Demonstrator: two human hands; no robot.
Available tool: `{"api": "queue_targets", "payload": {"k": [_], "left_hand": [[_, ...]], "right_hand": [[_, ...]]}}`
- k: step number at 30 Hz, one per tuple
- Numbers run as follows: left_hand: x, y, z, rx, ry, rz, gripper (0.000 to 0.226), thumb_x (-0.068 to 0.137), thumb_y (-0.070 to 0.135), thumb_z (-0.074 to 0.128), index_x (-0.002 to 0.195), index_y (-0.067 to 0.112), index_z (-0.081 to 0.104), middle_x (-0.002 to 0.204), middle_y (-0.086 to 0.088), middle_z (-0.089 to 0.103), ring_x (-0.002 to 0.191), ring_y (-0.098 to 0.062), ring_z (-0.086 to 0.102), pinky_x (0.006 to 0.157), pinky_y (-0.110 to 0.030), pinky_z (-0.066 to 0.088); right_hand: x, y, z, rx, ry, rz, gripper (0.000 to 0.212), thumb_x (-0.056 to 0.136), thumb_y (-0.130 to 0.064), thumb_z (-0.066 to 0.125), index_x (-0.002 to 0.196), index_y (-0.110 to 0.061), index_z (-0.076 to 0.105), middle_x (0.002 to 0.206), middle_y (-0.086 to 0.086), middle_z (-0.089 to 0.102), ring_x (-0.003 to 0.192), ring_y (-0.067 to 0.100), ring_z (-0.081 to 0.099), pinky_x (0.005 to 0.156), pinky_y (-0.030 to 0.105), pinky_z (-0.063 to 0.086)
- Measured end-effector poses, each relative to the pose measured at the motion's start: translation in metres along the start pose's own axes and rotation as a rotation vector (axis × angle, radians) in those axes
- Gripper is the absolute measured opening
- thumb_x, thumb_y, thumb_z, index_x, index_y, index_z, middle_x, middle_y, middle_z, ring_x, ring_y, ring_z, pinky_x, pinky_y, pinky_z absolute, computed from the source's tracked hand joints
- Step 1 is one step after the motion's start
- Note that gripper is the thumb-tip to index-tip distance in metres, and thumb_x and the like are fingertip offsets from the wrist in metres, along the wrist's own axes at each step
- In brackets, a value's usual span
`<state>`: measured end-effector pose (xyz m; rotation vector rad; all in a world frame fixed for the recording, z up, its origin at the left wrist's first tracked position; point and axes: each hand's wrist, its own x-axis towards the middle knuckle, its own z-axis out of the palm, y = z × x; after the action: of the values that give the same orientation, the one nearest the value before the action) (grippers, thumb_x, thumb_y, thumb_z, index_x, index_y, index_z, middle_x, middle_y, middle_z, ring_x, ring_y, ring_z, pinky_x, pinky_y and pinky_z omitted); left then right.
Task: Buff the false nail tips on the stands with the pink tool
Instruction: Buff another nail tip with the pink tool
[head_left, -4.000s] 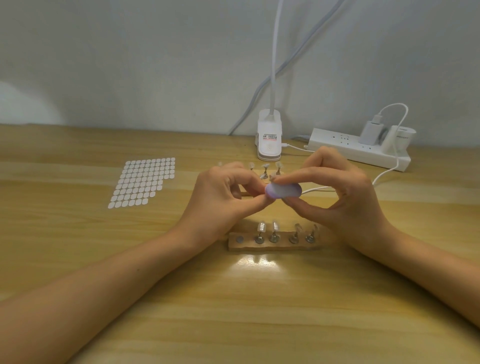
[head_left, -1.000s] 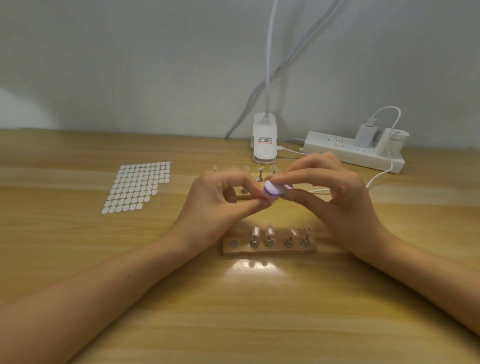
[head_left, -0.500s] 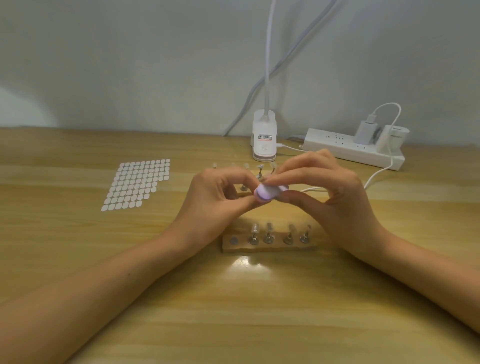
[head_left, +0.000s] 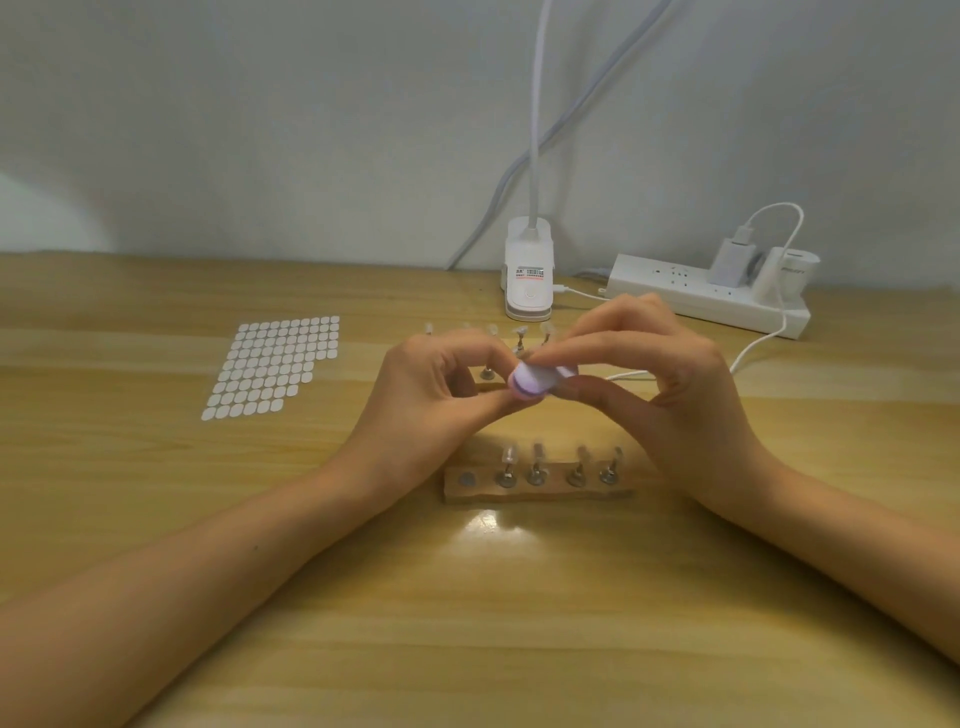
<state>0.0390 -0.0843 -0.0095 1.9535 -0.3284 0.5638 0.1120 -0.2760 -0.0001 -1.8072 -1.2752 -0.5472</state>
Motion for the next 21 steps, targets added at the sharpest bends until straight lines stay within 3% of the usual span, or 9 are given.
{"api": "queue_targets", "payload": {"k": [4,8,11,14,19,21], "left_hand": [[0.0,0.001,0.0,-0.017,-0.001,-0.008,0.005,0.08,0.016,0.081,0.08,0.012,0.078,0.066,0.02,0.065,0.047,-0.003,0.036,0.05,-0.014,0.032],[0.0,-0.001,0.0,-0.008,-0.005,-0.012,0.009,0.079,0.02,0.08,0.082,0.012,0.078,0.065,0.021,0.063,0.047,-0.004,0.035,0.05,-0.014,0.032],[-0.001,0.003,0.0,-0.022,0.001,-0.044,0.012,0.077,0.025,0.079,0.084,0.015,0.079,0.079,0.011,0.075,0.053,-0.004,0.05,0.056,-0.016,0.044],[0.004,0.008,-0.011,-0.122,-0.032,-0.11,0.018,0.078,0.03,0.073,0.09,0.016,0.077,0.087,0.005,0.079,0.071,-0.003,0.07,0.063,-0.014,0.053],[0.015,0.008,-0.048,-0.135,-0.373,-0.242,0.001,0.084,0.031,0.074,0.084,0.03,0.074,0.101,0.003,0.079,0.101,-0.013,0.074,0.076,-0.025,0.059],[0.015,0.007,-0.057,-0.084,-0.561,-0.236,0.007,0.086,0.033,0.076,0.08,0.036,0.076,0.108,0.007,0.077,0.108,-0.01,0.07,0.085,-0.029,0.06]], "right_hand": [[0.0,0.004,-0.004,0.022,0.03,0.101,0.021,0.087,-0.03,0.065,0.108,-0.032,0.068,0.097,-0.013,0.065,0.095,0.018,0.056,0.081,0.04,0.046],[0.0,0.003,-0.001,-0.006,-0.003,0.025,0.021,0.088,-0.034,0.064,0.109,-0.032,0.068,0.096,-0.007,0.066,0.092,0.02,0.058,0.079,0.03,0.044],[0.002,0.016,-0.009,0.048,0.065,0.219,0.017,0.086,-0.03,0.07,0.102,-0.027,0.075,0.094,-0.007,0.068,0.088,0.013,0.056,0.075,0.019,0.04],[-0.001,0.024,-0.015,0.178,0.118,0.387,0.014,0.086,-0.027,0.074,0.1,-0.026,0.077,0.098,-0.011,0.072,0.081,0.01,0.055,0.067,0.022,0.041],[-0.003,0.013,-0.011,0.157,0.034,0.301,0.025,0.083,-0.042,0.067,0.102,-0.028,0.076,0.096,-0.012,0.07,0.08,0.016,0.06,0.069,0.035,0.047],[-0.003,0.012,-0.011,0.159,0.018,0.303,0.027,0.083,-0.04,0.067,0.104,-0.026,0.075,0.096,-0.008,0.07,0.08,0.019,0.06,0.07,0.04,0.048]]}}
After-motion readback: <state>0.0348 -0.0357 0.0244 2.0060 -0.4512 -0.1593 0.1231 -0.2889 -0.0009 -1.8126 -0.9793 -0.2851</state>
